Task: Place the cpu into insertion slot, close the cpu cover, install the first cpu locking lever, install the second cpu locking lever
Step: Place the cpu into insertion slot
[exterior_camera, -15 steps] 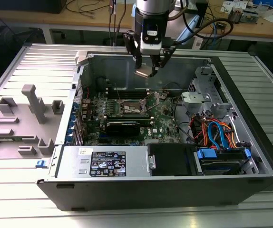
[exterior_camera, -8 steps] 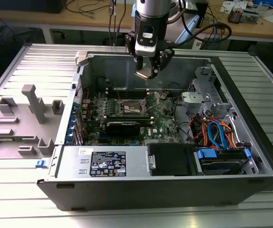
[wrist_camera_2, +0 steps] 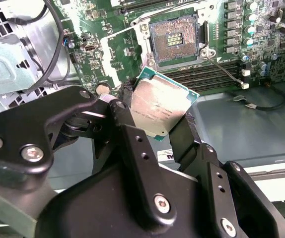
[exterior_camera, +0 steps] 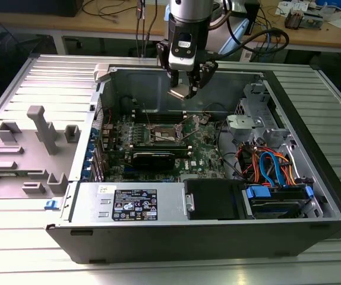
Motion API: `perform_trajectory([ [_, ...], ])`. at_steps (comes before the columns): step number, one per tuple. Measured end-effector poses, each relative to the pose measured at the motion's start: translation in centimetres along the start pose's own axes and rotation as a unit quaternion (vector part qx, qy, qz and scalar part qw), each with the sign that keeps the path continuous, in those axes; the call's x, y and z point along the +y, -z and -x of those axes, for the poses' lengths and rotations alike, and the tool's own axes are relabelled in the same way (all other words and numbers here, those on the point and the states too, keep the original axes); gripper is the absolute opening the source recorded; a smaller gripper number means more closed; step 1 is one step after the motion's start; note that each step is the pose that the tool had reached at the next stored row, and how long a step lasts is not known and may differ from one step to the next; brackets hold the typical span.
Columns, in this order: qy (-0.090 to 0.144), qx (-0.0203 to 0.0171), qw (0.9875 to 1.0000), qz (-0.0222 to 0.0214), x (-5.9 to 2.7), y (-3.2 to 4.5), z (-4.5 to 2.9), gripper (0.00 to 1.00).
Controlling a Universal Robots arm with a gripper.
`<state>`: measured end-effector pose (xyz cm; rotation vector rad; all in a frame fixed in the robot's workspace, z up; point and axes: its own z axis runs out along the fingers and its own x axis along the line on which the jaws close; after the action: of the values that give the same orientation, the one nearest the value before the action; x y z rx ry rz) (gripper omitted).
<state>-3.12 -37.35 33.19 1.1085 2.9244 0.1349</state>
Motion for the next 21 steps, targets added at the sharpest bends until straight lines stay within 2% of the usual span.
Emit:
perform_trajectory([
  [4,-0.007,0.0000,1.0000,-0.0001,-0.07,-0.06,0.06,0.54],
  [7,-0.029,-0.0015,0.9996,-0.0003,-0.09,-0.20,0.08,0.54],
  [11,-0.069,-0.0047,0.9976,0.0005,-0.12,-0.54,0.09,0.54],
  [15,-0.106,-0.0076,0.9943,0.0010,-0.15,-0.90,0.09,0.54],
  [17,-0.126,-0.0090,0.9920,0.0011,-0.17,-1.11,0.10,0.54],
  [18,-0.140,-0.0097,0.9901,0.0007,-0.18,-1.22,0.10,0.54],
  [20,-0.155,-0.0089,0.9878,-0.0013,-0.19,-1.27,0.10,0.54],
  [21,-0.160,-0.0080,0.9871,-0.0026,-0.19,-1.31,0.10,0.54],
])
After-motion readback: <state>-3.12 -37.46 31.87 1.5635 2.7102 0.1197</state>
